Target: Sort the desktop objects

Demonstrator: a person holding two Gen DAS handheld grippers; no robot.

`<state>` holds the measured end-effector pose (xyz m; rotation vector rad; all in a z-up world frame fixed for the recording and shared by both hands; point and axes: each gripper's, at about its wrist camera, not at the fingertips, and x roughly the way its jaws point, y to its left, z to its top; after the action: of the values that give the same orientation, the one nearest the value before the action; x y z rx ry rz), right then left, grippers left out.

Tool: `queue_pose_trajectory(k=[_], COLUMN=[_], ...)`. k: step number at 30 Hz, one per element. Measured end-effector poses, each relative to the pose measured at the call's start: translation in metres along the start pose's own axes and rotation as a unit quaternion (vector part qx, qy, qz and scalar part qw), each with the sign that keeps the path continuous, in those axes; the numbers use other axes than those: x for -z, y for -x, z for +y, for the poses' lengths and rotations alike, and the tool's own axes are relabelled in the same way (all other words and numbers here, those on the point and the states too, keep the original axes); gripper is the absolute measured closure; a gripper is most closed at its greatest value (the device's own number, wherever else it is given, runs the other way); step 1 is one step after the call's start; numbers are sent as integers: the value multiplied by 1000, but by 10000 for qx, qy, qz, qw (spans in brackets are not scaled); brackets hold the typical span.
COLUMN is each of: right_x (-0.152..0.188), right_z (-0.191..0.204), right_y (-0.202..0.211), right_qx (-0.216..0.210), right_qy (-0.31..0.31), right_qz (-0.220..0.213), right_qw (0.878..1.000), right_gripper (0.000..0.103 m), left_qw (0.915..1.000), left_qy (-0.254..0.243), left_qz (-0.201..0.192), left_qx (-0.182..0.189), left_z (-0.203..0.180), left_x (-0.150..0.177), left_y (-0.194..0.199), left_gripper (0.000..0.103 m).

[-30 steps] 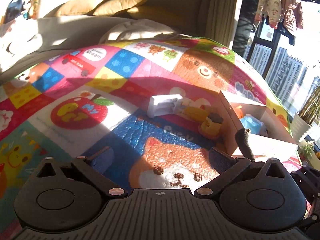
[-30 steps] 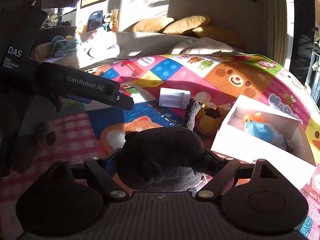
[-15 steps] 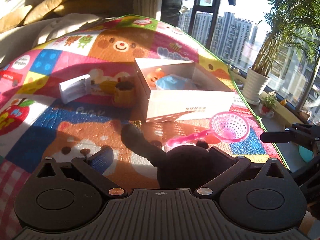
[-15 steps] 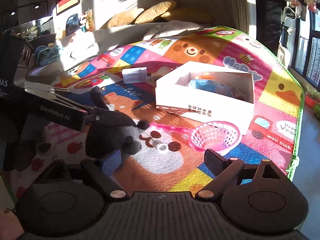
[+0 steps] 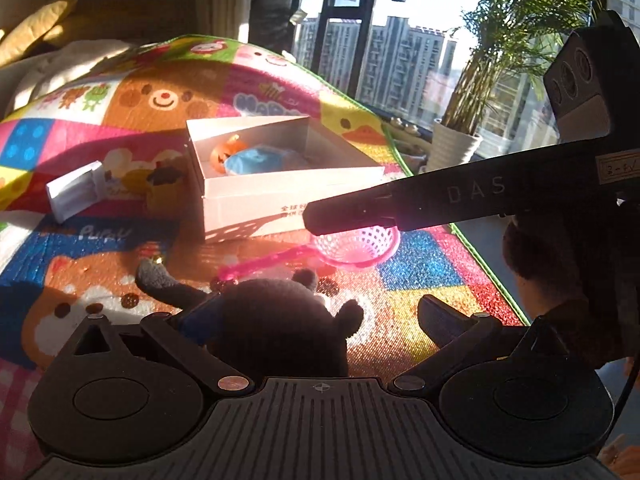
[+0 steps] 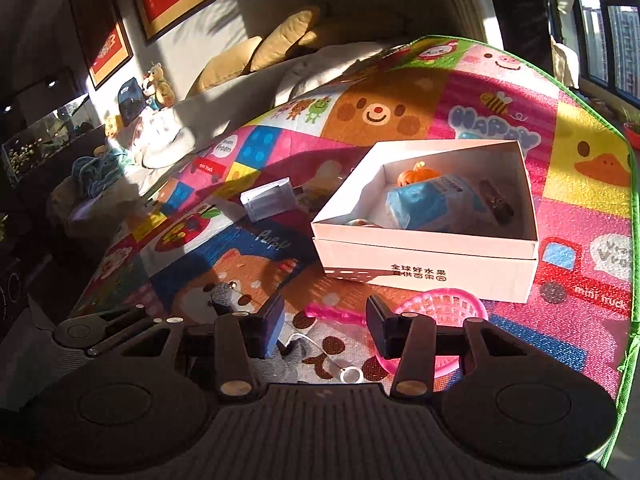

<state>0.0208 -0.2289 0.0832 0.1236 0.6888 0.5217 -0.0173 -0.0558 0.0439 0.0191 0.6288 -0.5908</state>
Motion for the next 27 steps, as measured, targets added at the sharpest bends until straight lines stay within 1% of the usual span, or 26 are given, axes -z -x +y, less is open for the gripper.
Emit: queue_pose_trajectory(k=[1, 2, 4, 6, 8, 10, 11, 13, 15, 17, 18, 20, 22, 23, 24, 25, 26, 27], right_x=[-3, -5, -2, 9, 18, 26, 30, 38, 47, 53, 55, 54, 49, 44, 40, 37, 33, 31], right_z=[5, 8, 11, 8, 1, -4, -7, -13, -19, -21, -21, -21, -24, -27, -31, -36, -43, -50], right_y=[-5, -10, -17, -19, -12, -4, 0, 1, -1, -2, -1, 7, 19, 24, 28, 29, 27, 24], right_qx=[-158, -227, -74, 98, 254, 397, 493, 616, 645, 671, 671, 656, 736, 834, 944, 1085, 1211, 1272], right_qy=[75, 133, 292, 432, 455, 545, 569, 511, 405, 349, 345, 341, 286, 210, 100, -77, -307, -530], right_qz=[146, 272, 468, 612, 519, 493, 506, 635, 803, 873, 848, 707, 409, 220, 72, -60, -131, -138], right_qw=[9997, 9993, 9985, 9971, 9973, 9965, 9959, 9948, 9939, 9933, 9935, 9948, 9960, 9961, 9955, 9940, 9921, 9904], right_gripper=[57, 57, 57, 56, 53, 53, 53, 53, 53, 53, 53, 51, 46, 43, 43, 44, 49, 53], left_qw=[9999, 9996, 9985, 9982, 9991, 9997, 9996, 9991, 9985, 9983, 9982, 9980, 9977, 9977, 9980, 9983, 9982, 9980], left_qy=[-72, -159, -414, -509, -383, -118, -19, 115, 61, -62, -141, -234, -261, -218, -140, -60, -10, 24], left_qz=[-36, -52, -58, 18, 96, 219, 275, 408, 533, 561, 572, 561, 503, 482, 435, 363, 308, 257], left_qx=[117, 213, 358, 323, 171, -78, -118, -43, 97, 141, 84, -162, -369, -420, -432, -460, -511, -571], left_z=[-3, -6, -12, -12, -6, 1, 3, 1, -10, -21, -26, -30, -30, -28, -26, -24, -22, -20], left_x=[-1, -1, 1, 3, 6, 8, 9, 12, 16, 18, 18, 17, 17, 17, 17, 17, 16, 16], left_y=[0, 1, 5, 12, 16, 16, 14, 6, -4, -12, -18, -27, -32, -32, -31, -30, -29, -27], left_gripper=[0, 0, 0, 0, 0, 0, 0, 0, 0, 0, 0, 0, 0, 0, 0, 0, 1, 9])
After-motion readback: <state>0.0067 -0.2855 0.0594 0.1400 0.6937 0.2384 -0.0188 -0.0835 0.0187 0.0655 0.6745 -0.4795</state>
